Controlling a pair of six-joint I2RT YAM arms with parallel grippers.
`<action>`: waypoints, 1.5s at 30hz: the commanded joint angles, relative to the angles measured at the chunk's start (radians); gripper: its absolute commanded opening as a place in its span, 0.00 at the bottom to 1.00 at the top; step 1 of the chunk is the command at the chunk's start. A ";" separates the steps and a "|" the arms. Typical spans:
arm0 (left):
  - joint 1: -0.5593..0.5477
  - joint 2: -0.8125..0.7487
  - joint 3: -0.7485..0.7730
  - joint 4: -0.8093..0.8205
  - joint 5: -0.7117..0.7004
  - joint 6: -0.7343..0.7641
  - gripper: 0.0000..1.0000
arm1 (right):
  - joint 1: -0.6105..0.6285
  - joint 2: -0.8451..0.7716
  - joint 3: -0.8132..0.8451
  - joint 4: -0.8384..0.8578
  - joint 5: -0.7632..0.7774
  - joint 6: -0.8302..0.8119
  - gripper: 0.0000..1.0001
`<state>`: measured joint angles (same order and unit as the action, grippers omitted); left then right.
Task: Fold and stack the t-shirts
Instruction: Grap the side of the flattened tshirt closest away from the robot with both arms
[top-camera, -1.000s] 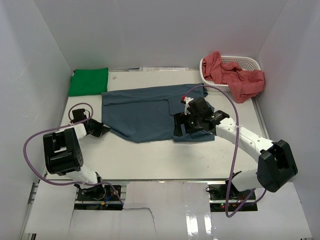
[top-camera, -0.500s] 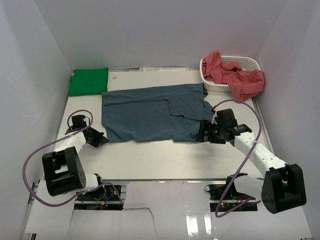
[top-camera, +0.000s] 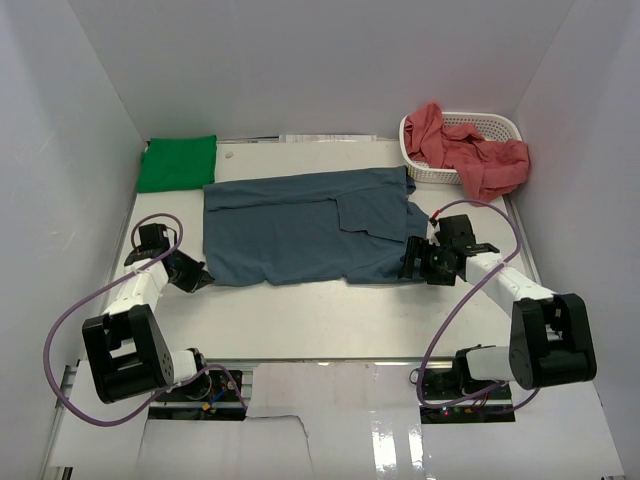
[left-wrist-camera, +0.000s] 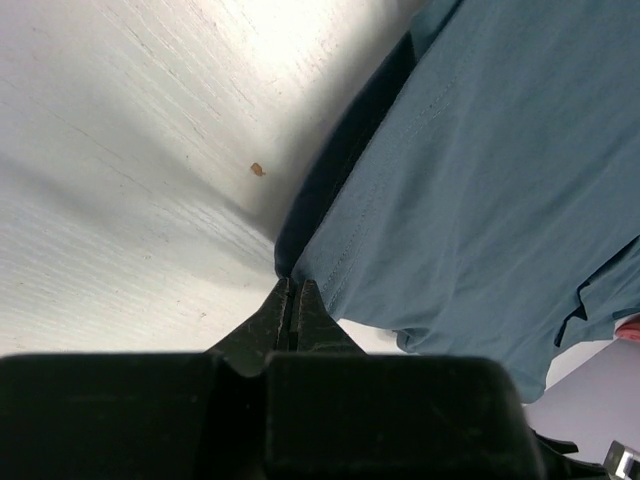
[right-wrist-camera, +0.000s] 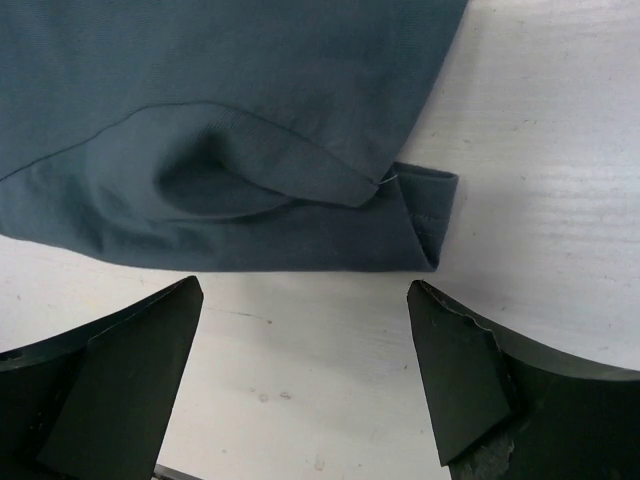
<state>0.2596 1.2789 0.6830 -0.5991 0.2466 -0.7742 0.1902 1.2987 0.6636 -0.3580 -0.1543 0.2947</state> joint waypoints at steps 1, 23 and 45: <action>0.000 -0.035 0.021 -0.031 -0.009 0.018 0.00 | -0.017 0.037 0.024 0.065 -0.010 -0.032 0.90; 0.023 0.008 0.053 -0.082 -0.113 0.069 0.32 | -0.038 0.042 0.047 0.063 -0.024 -0.043 0.91; -0.379 0.089 0.176 0.100 0.097 0.050 0.58 | -0.048 0.017 0.067 0.071 0.016 -0.062 0.92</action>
<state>-0.0235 1.3262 0.8349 -0.6033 0.2615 -0.7025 0.1497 1.3342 0.6853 -0.3122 -0.1574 0.2504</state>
